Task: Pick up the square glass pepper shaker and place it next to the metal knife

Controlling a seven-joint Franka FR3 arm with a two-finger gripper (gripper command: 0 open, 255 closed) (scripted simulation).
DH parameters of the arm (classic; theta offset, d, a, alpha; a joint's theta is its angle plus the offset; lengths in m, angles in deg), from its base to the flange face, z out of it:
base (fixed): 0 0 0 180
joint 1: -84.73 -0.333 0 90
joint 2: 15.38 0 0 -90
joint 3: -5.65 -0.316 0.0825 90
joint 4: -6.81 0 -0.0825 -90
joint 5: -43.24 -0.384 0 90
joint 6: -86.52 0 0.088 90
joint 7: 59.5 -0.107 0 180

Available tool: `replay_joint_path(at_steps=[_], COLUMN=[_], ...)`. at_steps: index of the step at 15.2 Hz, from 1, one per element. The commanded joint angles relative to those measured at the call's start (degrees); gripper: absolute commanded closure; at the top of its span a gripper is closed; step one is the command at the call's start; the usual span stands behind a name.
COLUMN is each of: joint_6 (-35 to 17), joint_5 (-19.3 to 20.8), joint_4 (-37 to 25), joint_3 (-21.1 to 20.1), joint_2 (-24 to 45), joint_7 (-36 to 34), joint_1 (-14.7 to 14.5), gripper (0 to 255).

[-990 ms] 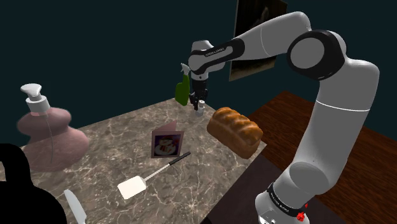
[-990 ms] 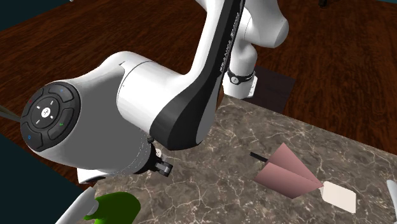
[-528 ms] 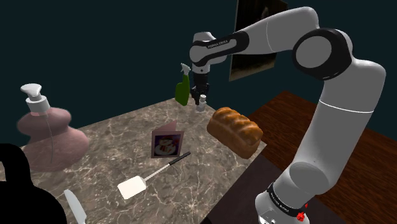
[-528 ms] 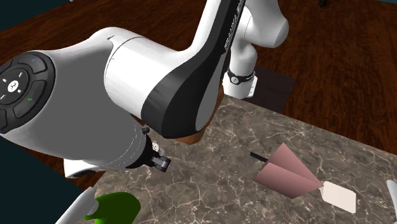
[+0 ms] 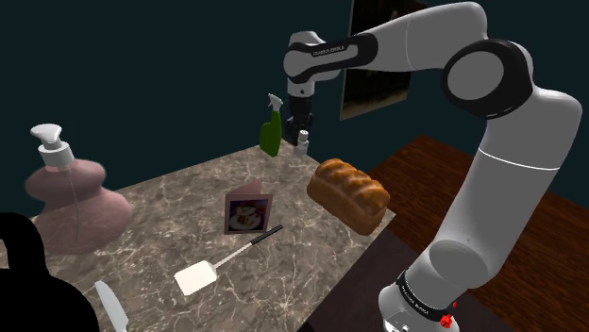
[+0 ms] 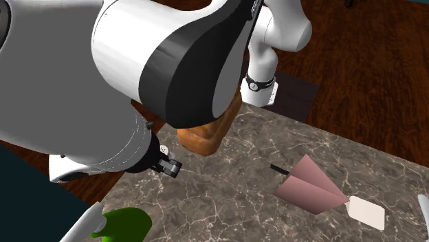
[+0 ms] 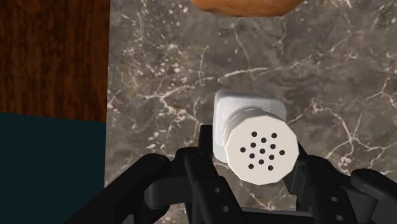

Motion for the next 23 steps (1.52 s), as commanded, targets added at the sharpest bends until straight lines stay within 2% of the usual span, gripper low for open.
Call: replay_joint_path(at_steps=[1, 15, 23], joint_6=[1.5, 11.3, 8.7], joint_5=[0.0, -0.1, -2.3], joint_4=[-1.2, -9.6, 3.1], joint_3=[0.0, 0.0, -4.0], joint_2=[-0.3, -1.7, -11.6], joint_7=[0.1, 0.5, -7.9], joint_1=[0.0, 0.0, -4.6], gripper=[255, 255, 255])
